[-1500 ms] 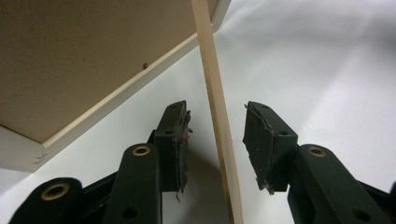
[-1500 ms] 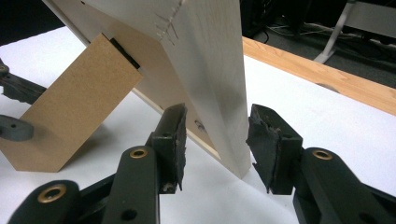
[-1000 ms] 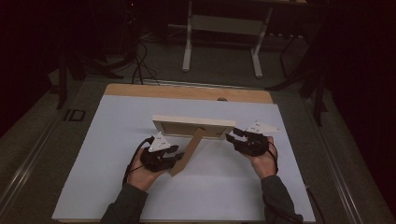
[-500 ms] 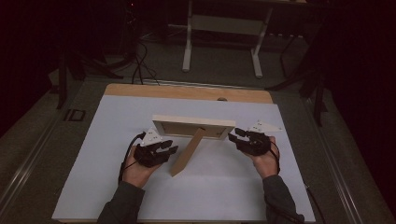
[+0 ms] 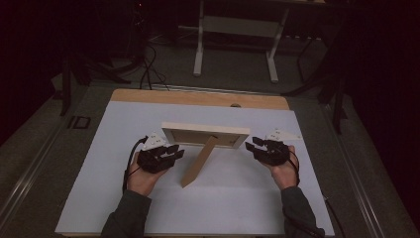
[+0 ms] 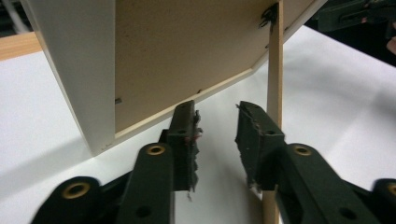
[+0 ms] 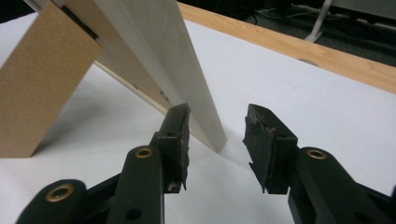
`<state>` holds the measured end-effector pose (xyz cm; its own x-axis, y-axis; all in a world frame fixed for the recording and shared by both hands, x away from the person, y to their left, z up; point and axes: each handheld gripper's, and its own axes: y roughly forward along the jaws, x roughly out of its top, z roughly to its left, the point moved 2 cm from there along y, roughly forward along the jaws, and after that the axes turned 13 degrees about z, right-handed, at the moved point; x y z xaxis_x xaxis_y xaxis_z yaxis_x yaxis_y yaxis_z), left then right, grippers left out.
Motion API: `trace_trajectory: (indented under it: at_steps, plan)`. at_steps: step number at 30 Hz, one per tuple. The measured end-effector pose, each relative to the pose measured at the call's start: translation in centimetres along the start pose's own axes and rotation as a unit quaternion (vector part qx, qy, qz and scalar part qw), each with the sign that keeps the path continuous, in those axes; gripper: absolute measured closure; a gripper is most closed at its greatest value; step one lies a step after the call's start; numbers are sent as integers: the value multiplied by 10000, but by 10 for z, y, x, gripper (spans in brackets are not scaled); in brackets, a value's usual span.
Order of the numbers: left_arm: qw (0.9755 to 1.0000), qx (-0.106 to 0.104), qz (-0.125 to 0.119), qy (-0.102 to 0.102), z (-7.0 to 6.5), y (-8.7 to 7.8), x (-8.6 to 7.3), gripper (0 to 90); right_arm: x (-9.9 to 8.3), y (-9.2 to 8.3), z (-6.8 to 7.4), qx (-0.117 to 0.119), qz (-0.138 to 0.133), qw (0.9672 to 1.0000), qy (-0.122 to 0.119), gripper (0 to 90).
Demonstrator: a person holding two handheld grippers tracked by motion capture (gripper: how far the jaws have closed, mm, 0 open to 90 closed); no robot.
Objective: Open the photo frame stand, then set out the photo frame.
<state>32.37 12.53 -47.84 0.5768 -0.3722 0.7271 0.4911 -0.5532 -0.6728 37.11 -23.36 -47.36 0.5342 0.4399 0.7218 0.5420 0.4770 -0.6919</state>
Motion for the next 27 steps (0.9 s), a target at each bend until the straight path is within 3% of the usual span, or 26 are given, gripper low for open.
trace_trajectory:
  at_steps: [9,17,20,22,27]
  plan:
    - [10000,36,64,-38,3,2,4,735,-1,0,-4,-39,103,9999,75,623]
    - [9999,124,-26,-51,3,3,9,897,3,1,-7,74,91,9997,192,587]
    - [9998,167,-65,-88,2,3,12,900,6,0,-9,16,0,9996,289,598]
    - [9998,174,-98,-96,2,2,15,900,7,0,-10,-44,-39,9994,343,632]
    - [9995,232,-159,-119,1,3,20,900,11,0,-9,19,-176,9987,475,859]
